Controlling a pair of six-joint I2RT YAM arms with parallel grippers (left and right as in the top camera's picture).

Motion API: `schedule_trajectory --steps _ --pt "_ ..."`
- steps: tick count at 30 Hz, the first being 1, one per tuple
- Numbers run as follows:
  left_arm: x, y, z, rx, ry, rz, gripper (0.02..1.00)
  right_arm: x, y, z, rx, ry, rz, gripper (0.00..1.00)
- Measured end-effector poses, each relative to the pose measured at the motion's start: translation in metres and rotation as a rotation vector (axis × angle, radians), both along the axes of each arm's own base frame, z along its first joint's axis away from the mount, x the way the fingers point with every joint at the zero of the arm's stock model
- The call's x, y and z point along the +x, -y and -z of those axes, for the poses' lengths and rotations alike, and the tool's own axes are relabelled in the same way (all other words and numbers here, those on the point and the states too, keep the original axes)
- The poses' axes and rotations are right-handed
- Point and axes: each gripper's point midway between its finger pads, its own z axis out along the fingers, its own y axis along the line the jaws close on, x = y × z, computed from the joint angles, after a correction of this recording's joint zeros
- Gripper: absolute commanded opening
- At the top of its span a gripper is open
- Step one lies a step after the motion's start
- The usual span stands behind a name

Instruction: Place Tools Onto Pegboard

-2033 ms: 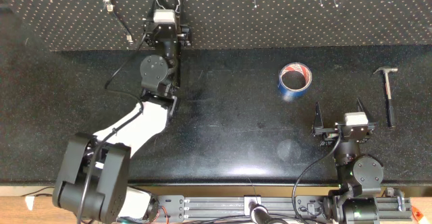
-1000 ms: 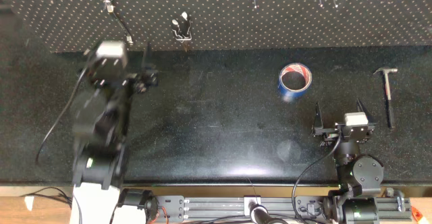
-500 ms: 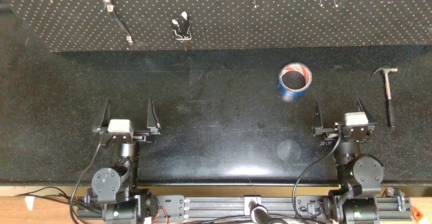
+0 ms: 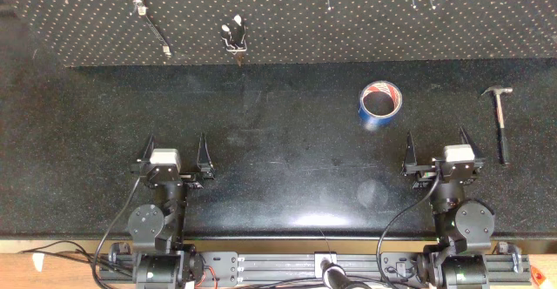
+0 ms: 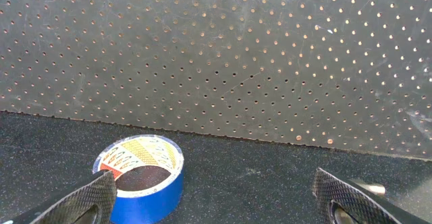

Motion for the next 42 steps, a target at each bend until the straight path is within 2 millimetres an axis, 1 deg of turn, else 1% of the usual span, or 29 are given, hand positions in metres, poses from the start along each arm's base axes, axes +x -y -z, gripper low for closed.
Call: schedule_trajectory --steps 15,16,18,19,20,21,22,23,25,26,27,28,29,30,32,34,35,36,37,38,39,42 --pt "0.000 0.000 0.000 0.000 0.000 0.000 0.996 0.000 0.001 0.000 -0.001 0.000 0.008 0.943" --pt "0.000 0.000 0.000 0.000 0.000 0.000 0.996 0.002 0.001 -0.006 0.000 0.022 0.008 0.941" --pt "0.000 0.000 0.000 0.000 0.000 0.000 0.996 0.005 0.001 -0.010 0.000 0.002 0.006 0.943" --pt "0.000 0.000 0.000 0.000 0.000 0.000 0.996 0.006 0.001 -0.017 0.000 0.006 0.006 0.945" --pt "0.000 0.000 0.000 0.000 -0.001 0.000 0.998 0.007 0.000 -0.031 0.001 0.011 -0.001 0.943" --pt "0.000 0.000 0.000 0.000 0.000 0.000 0.996 0.011 -0.002 -0.051 0.002 0.013 -0.011 0.941" --pt "0.000 0.000 0.000 0.000 0.000 0.001 0.996 0.014 -0.003 -0.061 0.002 0.018 -0.016 0.943" --pt "0.000 0.000 0.000 0.000 -0.001 0.001 0.998 0.021 -0.008 -0.074 0.004 0.000 -0.043 0.943" --pt "0.000 0.000 0.000 0.000 -0.001 0.001 0.996 0.033 -0.020 -0.089 0.010 -0.031 -0.114 0.943" --pt "0.000 0.000 0.000 0.000 -0.002 0.001 0.996 0.040 -0.030 -0.097 0.016 -0.045 -0.172 0.943" --pt "0.000 0.000 0.000 0.000 -0.001 0.001 0.996 0.048 -0.039 -0.099 0.023 -0.075 -0.222 0.943" --pt "0.000 0.000 0.000 0.000 -0.001 0.001 0.996 0.054 -0.046 -0.096 0.038 -0.106 -0.249 0.943" --pt "0.000 0.000 0.000 0.000 -0.001 0.002 0.996 0.066 -0.060 -0.092 0.067 -0.164 -0.294 0.943" --pt "0.000 0.000 0.000 0.002 0.000 0.002 0.996 0.071 -0.072 -0.076 0.082 -0.260 -0.329 0.947" --pt "0.000 0.000 0.000 0.003 0.000 0.003 0.996 0.077 -0.092 -0.058 0.119 -0.399 -0.362 0.947" --pt "0.000 0.001 0.000 0.003 0.000 0.003 0.996 0.084 -0.099 -0.042 0.170 -0.549 -0.322 0.947" --pt "0.000 0.001 0.000 0.003 0.000 0.003 0.996 0.081 -0.098 -0.023 0.194 -0.661 -0.285 0.947" --pt "0.000 0.001 0.000 0.003 0.000 0.003 0.996 0.082 -0.099 -0.011 0.202 -0.720 -0.267 0.947" --pt "0.000 0.001 0.000 0.003 0.000 0.003 0.996 0.077 -0.102 0.011 0.205 -0.830 -0.249 0.947" --pt "0.000 0.001 0.000 0.003 0.000 0.003 0.996 0.076 -0.104 0.017 0.204 -0.855 -0.248 0.947" --pt "0.000 0.001 0.000 0.003 0.000 0.003 0.996 0.076 -0.106 0.030 0.194 -0.917 -0.239 0.947" --pt "0.000 0.001 0.000 0.003 0.000 0.003 0.996 0.076 -0.103 0.054 0.195 -0.998 -0.198 0.947"
